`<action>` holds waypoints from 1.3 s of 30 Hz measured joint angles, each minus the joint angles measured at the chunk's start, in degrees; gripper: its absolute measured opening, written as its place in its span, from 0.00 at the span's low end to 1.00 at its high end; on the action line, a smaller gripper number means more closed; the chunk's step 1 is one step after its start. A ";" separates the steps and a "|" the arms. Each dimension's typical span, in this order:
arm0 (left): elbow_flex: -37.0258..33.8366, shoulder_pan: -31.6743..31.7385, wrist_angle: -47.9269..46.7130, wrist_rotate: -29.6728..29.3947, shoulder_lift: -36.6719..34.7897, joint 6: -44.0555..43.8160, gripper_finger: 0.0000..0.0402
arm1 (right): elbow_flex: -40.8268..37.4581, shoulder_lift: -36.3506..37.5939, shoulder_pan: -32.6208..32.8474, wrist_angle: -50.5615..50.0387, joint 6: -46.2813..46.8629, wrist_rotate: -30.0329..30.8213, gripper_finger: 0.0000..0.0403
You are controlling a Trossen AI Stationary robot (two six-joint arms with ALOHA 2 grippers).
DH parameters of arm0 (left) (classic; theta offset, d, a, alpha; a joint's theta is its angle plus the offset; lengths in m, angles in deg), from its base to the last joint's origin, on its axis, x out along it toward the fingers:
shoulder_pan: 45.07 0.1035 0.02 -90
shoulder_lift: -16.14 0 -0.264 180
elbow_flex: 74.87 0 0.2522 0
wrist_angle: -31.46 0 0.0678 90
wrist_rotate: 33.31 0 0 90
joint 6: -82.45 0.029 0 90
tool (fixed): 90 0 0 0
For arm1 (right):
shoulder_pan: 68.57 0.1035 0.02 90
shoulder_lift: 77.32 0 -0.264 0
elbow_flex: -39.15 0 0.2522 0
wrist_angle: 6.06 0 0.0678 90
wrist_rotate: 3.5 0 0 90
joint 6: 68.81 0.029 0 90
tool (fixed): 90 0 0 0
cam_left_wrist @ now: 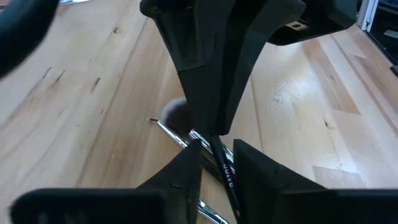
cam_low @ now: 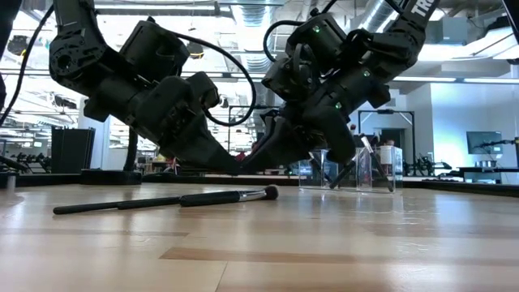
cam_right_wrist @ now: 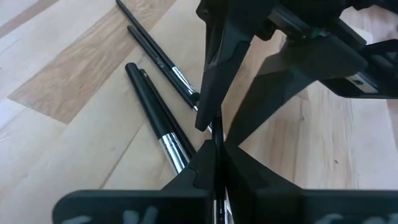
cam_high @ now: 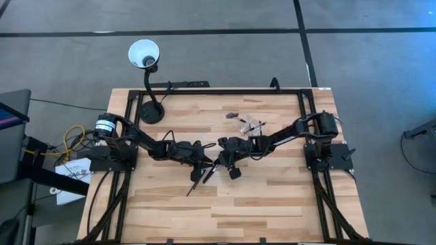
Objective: Sort items
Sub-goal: Put the eyeshadow brush into the left side of the transparent organizer
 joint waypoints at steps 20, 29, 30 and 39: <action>-0.04 0.86 0.32 -4.92 -0.02 0.45 0.04 | -0.02 7.20 2.93 -0.53 0.00 11.88 0.09; -0.07 5.06 1.02 -4.95 -5.41 4.76 0.04 | 0.02 30.63 10.02 -21.92 3.92 32.82 0.15; -0.07 5.26 1.19 -4.90 -6.82 5.73 0.04 | 0.04 33.04 10.60 -24.75 5.70 33.58 0.15; -0.07 5.41 1.44 -0.93 -20.75 14.00 0.05 | -21.05 40.70 6.82 -0.18 3.63 23.56 0.15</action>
